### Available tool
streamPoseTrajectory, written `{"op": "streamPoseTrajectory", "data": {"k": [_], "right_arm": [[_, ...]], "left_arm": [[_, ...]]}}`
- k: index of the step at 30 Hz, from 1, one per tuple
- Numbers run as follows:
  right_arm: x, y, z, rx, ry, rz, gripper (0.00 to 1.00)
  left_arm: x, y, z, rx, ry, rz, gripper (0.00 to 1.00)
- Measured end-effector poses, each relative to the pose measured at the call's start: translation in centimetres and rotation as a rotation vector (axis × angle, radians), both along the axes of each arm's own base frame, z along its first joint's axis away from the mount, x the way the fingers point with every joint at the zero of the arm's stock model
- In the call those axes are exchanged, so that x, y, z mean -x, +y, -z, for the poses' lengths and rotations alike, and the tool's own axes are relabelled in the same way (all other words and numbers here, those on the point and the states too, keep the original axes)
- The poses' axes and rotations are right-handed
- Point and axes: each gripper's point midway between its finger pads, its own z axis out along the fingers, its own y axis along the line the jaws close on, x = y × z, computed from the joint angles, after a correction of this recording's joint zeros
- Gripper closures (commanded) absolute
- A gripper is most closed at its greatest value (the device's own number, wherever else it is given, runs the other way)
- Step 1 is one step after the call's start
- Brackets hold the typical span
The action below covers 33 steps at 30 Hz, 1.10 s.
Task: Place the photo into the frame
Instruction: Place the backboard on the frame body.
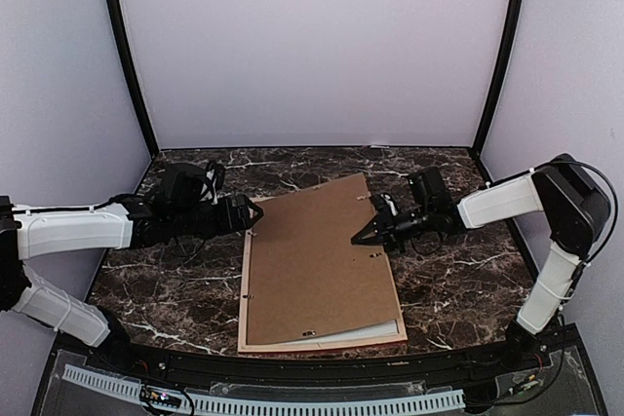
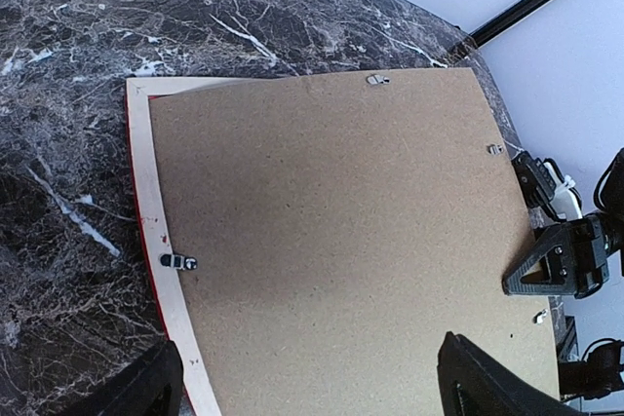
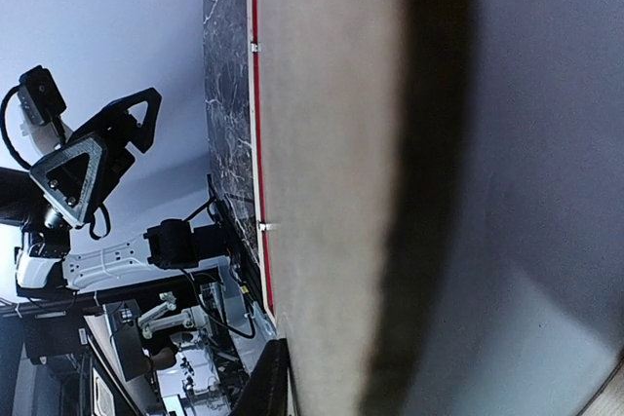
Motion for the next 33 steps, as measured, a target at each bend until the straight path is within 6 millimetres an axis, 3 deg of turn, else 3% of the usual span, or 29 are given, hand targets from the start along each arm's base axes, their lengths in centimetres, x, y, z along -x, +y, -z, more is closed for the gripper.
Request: {"op": "streamPoseTrajectory", "data": {"k": [7, 21, 33], "right_arm": [[-0.2, 0.6, -1.4, -0.036, -0.025, -0.030, 0.95], [-0.1, 0.6, -1.7, -0.042, -0.019, -0.030, 0.96], [-0.1, 0.7, -1.2, -0.017, -0.005, -0.012, 0.80]], "left_arm": [[0.0, 0.0, 0.3, -0.005, 0.006, 0.001, 0.07], [0.3, 0.1, 2.8, -0.038, 0.056, 0.002, 0.07], [0.6, -0.8, 2.8, -0.026, 0.052, 0.022, 0.07]]}}
